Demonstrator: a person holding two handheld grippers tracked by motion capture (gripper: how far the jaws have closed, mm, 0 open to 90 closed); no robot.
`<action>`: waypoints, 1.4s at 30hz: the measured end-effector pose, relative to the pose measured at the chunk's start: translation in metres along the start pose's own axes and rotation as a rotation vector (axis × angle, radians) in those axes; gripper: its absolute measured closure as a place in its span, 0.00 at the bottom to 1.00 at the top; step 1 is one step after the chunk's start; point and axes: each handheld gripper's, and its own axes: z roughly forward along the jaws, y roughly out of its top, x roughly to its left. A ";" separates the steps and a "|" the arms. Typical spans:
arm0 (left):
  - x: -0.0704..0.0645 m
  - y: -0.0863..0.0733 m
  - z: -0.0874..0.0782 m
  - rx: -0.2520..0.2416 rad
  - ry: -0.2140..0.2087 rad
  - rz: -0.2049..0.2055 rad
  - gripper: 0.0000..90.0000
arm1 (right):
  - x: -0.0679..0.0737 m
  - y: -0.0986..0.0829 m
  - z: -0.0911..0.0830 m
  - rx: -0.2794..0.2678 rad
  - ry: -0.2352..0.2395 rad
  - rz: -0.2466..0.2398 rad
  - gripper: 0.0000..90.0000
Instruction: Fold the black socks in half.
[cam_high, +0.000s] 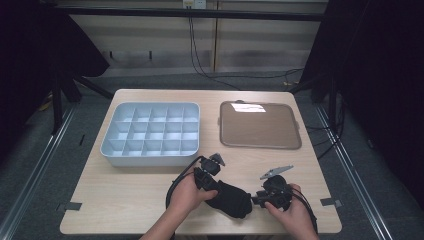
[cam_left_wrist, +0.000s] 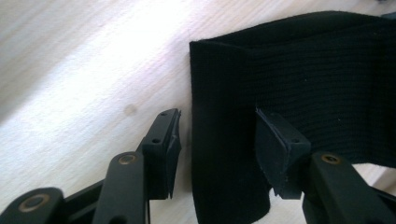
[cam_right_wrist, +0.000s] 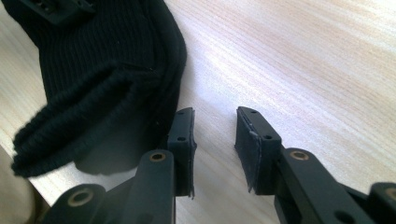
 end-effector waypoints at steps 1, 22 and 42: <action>0.000 0.000 0.000 0.002 0.002 -0.006 0.60 | 0.000 0.000 0.000 0.003 -0.003 -0.003 0.75; 0.000 0.005 -0.017 0.013 -0.013 -0.021 0.88 | 0.011 0.007 -0.016 -0.014 0.059 -0.035 1.00; 0.000 0.010 -0.033 0.000 0.027 -0.035 0.87 | 0.037 0.014 -0.008 0.012 0.099 -0.110 1.00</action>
